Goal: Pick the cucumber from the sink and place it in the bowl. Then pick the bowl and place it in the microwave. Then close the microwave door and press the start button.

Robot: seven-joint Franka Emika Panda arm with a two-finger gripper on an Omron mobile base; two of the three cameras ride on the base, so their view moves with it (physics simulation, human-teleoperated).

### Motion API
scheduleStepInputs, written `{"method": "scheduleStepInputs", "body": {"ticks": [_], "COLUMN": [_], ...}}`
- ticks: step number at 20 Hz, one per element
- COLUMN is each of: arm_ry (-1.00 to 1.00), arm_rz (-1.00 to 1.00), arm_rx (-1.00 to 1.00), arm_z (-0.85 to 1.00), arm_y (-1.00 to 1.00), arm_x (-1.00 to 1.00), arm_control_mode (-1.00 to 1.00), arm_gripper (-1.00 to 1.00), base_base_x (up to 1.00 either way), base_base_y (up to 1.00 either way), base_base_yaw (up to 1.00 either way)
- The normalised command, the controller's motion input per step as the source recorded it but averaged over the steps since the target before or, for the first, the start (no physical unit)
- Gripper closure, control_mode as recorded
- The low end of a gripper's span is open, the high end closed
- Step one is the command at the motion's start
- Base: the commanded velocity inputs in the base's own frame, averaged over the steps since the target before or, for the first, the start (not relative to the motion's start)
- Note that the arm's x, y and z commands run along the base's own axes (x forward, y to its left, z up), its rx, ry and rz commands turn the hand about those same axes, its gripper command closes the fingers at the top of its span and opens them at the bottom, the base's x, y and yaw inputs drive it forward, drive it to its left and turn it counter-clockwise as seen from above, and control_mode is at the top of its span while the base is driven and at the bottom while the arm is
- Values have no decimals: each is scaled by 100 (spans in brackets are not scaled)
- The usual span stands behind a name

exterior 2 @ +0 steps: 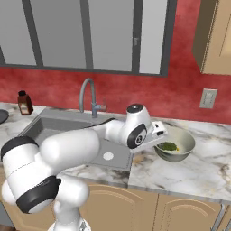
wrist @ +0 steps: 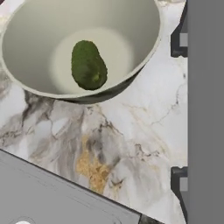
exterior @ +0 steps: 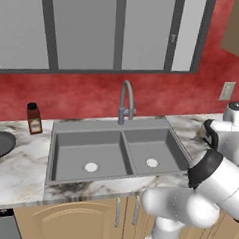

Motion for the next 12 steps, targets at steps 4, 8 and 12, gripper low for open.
{"method": "scheduleStepInputs", "body": {"ticks": [4, 8, 12], "arm_ry": [9, 5, 5], "arm_rz": [6, 7, 7], "arm_rx": [-9, -6, -7], "arm_z": [0, -9, -22], "arm_y": [-34, -42, -38], "arm_x": [23, 0, 3], "arm_control_mode": [-100, -100, -100], "arm_gripper": [-100, -100, -100], "base_base_x": [0, 0, 0], "base_base_y": [0, 0, 0], "base_base_yaw": [0, 0, 0]}}
